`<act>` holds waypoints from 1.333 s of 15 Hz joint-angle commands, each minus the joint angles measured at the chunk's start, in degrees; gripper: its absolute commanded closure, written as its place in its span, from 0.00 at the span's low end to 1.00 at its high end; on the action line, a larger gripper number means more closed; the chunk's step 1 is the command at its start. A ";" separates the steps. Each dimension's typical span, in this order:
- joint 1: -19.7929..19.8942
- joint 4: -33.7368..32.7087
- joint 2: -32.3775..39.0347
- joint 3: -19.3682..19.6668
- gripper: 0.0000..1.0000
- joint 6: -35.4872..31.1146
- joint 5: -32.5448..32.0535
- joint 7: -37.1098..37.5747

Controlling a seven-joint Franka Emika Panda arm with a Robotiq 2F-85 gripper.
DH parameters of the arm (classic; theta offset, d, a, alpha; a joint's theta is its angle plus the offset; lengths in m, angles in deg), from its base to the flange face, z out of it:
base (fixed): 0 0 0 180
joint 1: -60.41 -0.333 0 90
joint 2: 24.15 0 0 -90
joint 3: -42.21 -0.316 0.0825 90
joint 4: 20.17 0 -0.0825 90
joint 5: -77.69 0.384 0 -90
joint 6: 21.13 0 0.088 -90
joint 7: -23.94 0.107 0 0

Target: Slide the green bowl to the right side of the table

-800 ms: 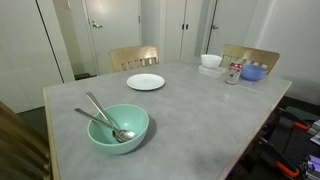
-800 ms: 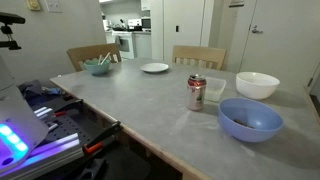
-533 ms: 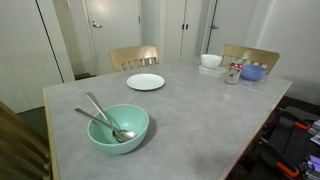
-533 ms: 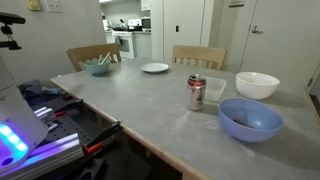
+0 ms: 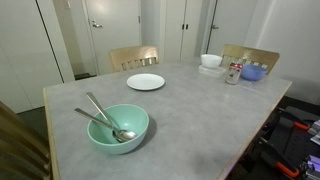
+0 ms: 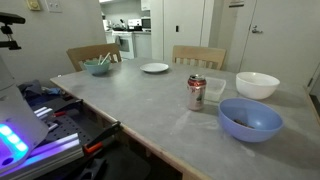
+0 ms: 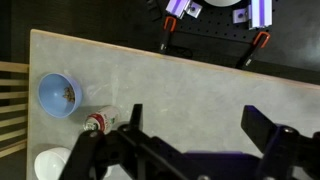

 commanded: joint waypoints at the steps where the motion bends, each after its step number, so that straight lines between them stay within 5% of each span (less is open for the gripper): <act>1: -1.40 -0.14 0.22 0.96 0.00 0.25 -0.63 0.86; 14: -1.40 -0.14 0.22 0.96 0.00 0.25 -0.63 0.86; 20: -1.81 -2.77 5.66 0.64 0.00 -1.75 -0.98 1.47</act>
